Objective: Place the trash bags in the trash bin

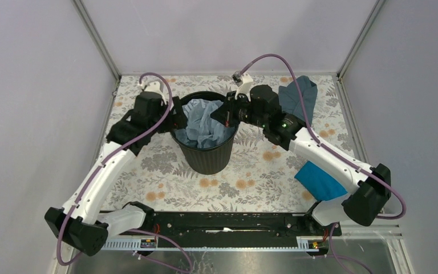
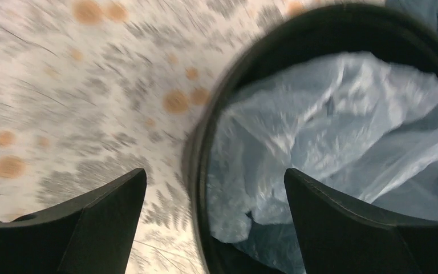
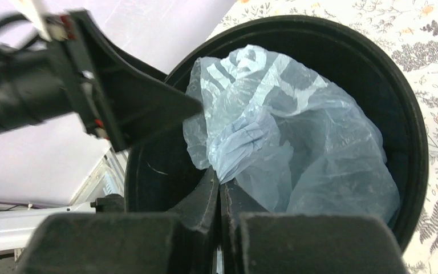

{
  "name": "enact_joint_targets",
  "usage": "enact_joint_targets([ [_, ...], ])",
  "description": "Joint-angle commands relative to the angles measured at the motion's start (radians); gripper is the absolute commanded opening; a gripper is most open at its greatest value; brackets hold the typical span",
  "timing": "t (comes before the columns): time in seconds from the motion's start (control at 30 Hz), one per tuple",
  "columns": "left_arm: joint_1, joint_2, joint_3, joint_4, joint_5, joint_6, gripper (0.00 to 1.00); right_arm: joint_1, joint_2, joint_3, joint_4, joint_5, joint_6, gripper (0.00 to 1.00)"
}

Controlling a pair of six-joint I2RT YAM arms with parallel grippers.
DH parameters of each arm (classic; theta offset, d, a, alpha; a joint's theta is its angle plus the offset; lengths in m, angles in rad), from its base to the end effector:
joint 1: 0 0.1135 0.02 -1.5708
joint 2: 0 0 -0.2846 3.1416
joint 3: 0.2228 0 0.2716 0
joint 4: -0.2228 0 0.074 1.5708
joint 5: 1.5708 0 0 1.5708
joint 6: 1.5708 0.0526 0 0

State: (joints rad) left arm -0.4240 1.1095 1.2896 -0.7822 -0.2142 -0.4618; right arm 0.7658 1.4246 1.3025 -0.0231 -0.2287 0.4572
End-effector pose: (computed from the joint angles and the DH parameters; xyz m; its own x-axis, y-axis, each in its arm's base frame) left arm 0.2293 -0.0912 0.4038 -0.5701 -0.2203 -0.7915 -0.0130 0.9657 -0.2594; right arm 0.2604 0.2669 0.4042 -0.4630 0.1513 -0.8734 -0.7048 0.5347 0.4662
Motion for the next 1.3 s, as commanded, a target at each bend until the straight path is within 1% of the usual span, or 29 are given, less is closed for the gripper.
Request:
enact_joint_targets([
  [0.0,0.005,-0.074,-0.147,0.246,0.318,-0.148,0.91,0.003,-0.070,0.051,-0.086,0.039,-0.013,0.00],
  [0.07,0.002,-0.116,-0.229,0.349,0.398,-0.218,0.85,0.002,-0.078,0.056,-0.102,0.050,-0.029,0.00],
  [0.13,-0.005,-0.130,-0.289,0.423,0.454,-0.289,0.84,0.002,-0.083,0.074,-0.134,0.071,-0.043,0.00],
  [0.17,-0.015,-0.124,-0.312,0.456,0.488,-0.317,0.81,0.001,-0.088,0.079,-0.142,0.086,-0.046,0.00],
  [0.23,-0.061,-0.099,-0.321,0.488,0.498,-0.347,0.78,0.000,-0.107,0.080,-0.152,0.111,-0.050,0.00],
  [0.33,-0.106,-0.060,-0.279,0.468,0.496,-0.323,0.81,-0.003,-0.134,0.086,-0.169,0.130,-0.042,0.00],
  [0.47,-0.110,-0.065,-0.224,0.423,0.467,-0.281,0.86,-0.004,-0.162,0.097,-0.189,0.135,-0.020,0.00],
  [0.53,-0.109,-0.070,-0.175,0.373,0.429,-0.245,0.91,-0.004,-0.177,0.086,-0.193,0.149,-0.021,0.00],
  [0.6,-0.110,-0.083,-0.128,0.319,0.362,-0.199,0.96,-0.006,-0.185,0.074,-0.205,0.170,-0.028,0.00],
  [0.67,-0.110,-0.099,-0.076,0.267,0.306,-0.137,0.97,-0.010,-0.186,0.075,-0.226,0.176,-0.030,0.00],
  [0.73,-0.110,-0.115,-0.039,0.266,0.334,-0.070,0.98,-0.012,-0.190,0.074,-0.231,0.152,-0.040,0.00],
  [0.8,-0.110,-0.115,-0.022,0.289,0.426,-0.039,0.96,-0.014,-0.191,0.069,-0.229,0.128,-0.060,0.00],
  [0.87,-0.110,-0.100,-0.009,0.294,0.503,-0.039,0.93,-0.024,-0.180,0.053,-0.216,0.098,-0.080,0.00],
  [0.9,-0.110,-0.096,-0.013,0.299,0.513,-0.049,0.93,-0.035,-0.174,0.035,-0.185,0.057,-0.085,0.00],
  [0.97,-0.109,-0.099,-0.033,0.307,0.495,-0.059,0.93,-0.068,-0.166,-0.040,-0.040,-0.074,-0.060,0.00],
  [1.0,-0.110,-0.104,-0.041,0.307,0.473,-0.063,0.90,-0.087,-0.152,-0.059,0.024,-0.136,-0.030,0.00],
  [1.03,-0.110,-0.108,-0.049,0.302,0.447,-0.070,0.87,-0.098,-0.125,-0.051,0.064,-0.187,-0.008,0.00],
  [1.1,-0.110,-0.123,-0.059,0.300,0.432,-0.080,0.81,-0.103,-0.071,-0.001,0.066,-0.265,0.012,0.00],
  [1.13,-0.110,-0.130,-0.068,0.317,0.471,-0.079,0.79,-0.103,-0.057,0.017,0.062,-0.289,0.031,0.00],
  [1.2,-0.111,-0.136,-0.091,0.391,0.590,-0.088,0.75,-0.103,-0.061,0.040,0.039,-0.281,0.080,0.00],
  [1.27,-0.119,-0.124,-0.118,0.468,0.737,-0.103,0.77,-0.106,-0.086,0.068,-0.039,-0.259,0.134,0.00],
])
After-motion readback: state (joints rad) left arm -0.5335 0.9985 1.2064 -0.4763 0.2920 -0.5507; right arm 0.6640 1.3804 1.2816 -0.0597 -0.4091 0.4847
